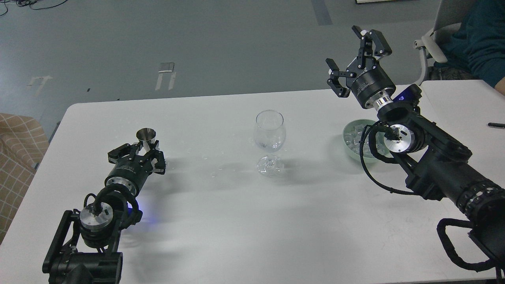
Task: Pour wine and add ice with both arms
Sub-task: 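Set the jigger down on the table and open the left gripper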
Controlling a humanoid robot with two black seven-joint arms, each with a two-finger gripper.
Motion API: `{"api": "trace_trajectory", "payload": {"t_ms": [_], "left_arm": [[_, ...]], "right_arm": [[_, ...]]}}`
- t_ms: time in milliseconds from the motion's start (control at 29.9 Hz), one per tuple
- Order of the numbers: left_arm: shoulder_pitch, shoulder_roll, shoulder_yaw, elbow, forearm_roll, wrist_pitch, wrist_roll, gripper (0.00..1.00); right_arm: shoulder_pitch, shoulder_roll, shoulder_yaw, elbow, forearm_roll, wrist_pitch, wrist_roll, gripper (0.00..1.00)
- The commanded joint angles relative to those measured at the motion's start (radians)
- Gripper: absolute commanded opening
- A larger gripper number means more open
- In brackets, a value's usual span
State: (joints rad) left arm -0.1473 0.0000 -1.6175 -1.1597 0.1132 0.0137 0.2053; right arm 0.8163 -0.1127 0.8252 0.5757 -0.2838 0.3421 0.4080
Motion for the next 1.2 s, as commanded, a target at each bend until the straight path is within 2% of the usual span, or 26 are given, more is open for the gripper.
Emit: {"api": "trace_trajectory", "payload": {"t_ms": [0, 201, 267, 401, 668, 902, 1070, 1170], "left_arm": [[0.002, 0.000, 0.001, 0.000, 0.000, 0.000, 0.000, 0.36], [0.002, 0.000, 0.002, 0.000, 0.000, 0.000, 0.000, 0.37], [0.002, 0.000, 0.002, 0.000, 0.000, 0.002, 0.000, 0.42], [0.002, 0.000, 0.002, 0.000, 0.002, 0.002, 0.002, 0.63], [0.000, 0.000, 0.004, 0.000, 0.003, 0.002, 0.002, 0.72], [0.009, 0.000, 0.004, 0.000, 0.005, -0.001, 0.016, 0.95], [0.023, 0.000, 0.004, -0.003, 0.005, -0.009, 0.026, 0.97], [0.049, 0.000, 0.002, -0.012, 0.006, -0.055, 0.066, 0.97]], "right_arm": [[0.000, 0.001, -0.001, 0.000, 0.000, 0.000, 0.000, 1.00], [-0.002, 0.001, -0.001, 0.000, 0.000, 0.000, 0.000, 1.00], [-0.003, 0.002, -0.001, 0.000, 0.000, 0.000, 0.000, 1.00], [-0.003, 0.002, -0.001, 0.000, -0.001, 0.000, 0.000, 1.00], [-0.005, 0.001, -0.001, 0.000, 0.000, 0.000, 0.000, 1.00], [-0.005, 0.001, -0.001, 0.000, 0.000, 0.000, 0.000, 1.00], [-0.005, 0.001, -0.001, 0.000, 0.000, 0.000, 0.000, 1.00], [-0.005, 0.001, -0.001, 0.000, -0.001, 0.000, 0.000, 1.00]]}}
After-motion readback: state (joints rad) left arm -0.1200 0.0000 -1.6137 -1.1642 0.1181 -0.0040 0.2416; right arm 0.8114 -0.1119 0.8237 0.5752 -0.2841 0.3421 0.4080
